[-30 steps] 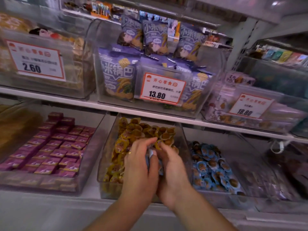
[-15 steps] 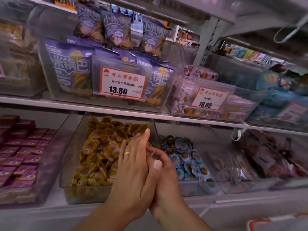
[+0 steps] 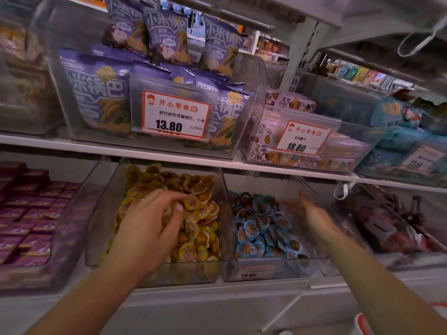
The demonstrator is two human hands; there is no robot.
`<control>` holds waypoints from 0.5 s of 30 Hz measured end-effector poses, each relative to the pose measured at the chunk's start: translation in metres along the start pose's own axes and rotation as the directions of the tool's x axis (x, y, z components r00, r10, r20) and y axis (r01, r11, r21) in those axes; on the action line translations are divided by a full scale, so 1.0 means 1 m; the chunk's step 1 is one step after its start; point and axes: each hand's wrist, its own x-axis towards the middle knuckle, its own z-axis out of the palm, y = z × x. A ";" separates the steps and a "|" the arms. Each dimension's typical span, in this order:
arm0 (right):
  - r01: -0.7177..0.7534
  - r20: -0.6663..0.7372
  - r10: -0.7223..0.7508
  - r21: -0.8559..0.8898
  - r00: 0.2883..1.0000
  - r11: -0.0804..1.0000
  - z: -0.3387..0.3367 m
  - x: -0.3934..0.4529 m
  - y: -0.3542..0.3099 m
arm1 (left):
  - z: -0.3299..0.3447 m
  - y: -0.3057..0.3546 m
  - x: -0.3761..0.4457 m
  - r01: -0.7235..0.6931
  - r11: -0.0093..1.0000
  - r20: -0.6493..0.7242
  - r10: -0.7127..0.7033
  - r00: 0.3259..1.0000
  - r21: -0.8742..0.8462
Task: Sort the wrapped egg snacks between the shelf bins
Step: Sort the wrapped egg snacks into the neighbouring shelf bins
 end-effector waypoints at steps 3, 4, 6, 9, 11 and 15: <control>0.247 -0.163 -0.229 0.100 0.960 0.964 0.008 -0.012 -0.003 | -0.022 -0.013 0.002 0.000 0.996 -0.040 0.003 0.999 0.091; 0.354 -0.195 -0.328 0.112 0.924 0.929 0.015 -0.022 -0.007 | -0.030 -0.018 0.000 0.002 0.992 -0.051 0.005 0.999 0.125; 0.555 -0.176 -0.542 0.032 0.821 0.831 0.036 -0.050 -0.018 | -0.047 -0.030 -0.005 0.016 0.983 -0.072 -0.003 0.997 0.185; 0.764 0.081 -0.760 -0.122 0.644 0.634 0.084 -0.100 -0.035 | -0.072 -0.048 -0.013 0.065 0.960 -0.096 -0.041 0.995 0.271; 0.813 0.343 -0.741 -0.163 0.577 0.559 0.121 -0.124 -0.046 | -0.085 -0.059 -0.018 0.089 0.941 -0.053 -0.076 0.996 0.326; 0.835 0.804 -0.394 -0.214 0.446 0.508 0.211 -0.140 -0.061 | -0.092 -0.078 -0.032 0.011 0.903 0.177 -0.096 0.980 0.429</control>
